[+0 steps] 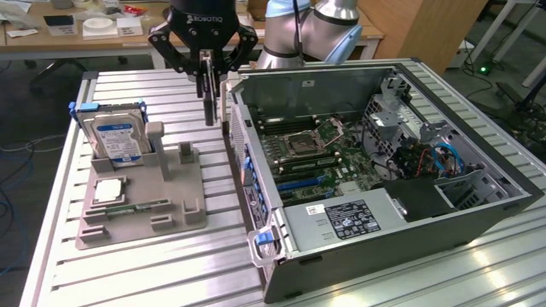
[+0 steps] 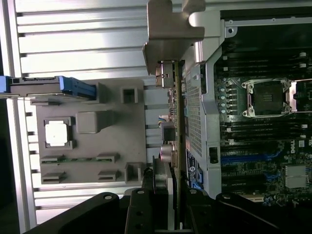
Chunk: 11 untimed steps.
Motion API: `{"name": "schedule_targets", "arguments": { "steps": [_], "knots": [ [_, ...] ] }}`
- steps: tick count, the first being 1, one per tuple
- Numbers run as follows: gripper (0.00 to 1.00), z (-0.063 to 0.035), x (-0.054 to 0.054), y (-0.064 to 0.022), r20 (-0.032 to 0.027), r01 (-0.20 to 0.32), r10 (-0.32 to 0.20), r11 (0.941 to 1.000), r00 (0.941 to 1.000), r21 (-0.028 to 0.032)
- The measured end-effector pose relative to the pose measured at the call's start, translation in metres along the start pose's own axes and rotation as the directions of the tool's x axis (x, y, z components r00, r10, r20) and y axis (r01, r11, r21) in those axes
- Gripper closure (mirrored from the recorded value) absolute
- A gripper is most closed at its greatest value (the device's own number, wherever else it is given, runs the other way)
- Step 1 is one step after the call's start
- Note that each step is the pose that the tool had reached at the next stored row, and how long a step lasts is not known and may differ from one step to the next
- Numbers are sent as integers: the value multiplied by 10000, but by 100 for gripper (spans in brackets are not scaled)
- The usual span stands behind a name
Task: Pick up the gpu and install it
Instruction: 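Pick up the gpu and move the gpu toward the slot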
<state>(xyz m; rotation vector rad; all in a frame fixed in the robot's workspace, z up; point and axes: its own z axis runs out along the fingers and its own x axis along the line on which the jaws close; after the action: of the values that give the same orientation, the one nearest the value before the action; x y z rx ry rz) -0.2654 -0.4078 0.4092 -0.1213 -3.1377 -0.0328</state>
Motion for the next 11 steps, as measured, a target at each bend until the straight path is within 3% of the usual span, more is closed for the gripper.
{"name": "schedule_targets", "arguments": {
  "steps": [11],
  "knots": [
    [72,2,-68,5,0,0,0,10000,10000,0]
  ]
}}
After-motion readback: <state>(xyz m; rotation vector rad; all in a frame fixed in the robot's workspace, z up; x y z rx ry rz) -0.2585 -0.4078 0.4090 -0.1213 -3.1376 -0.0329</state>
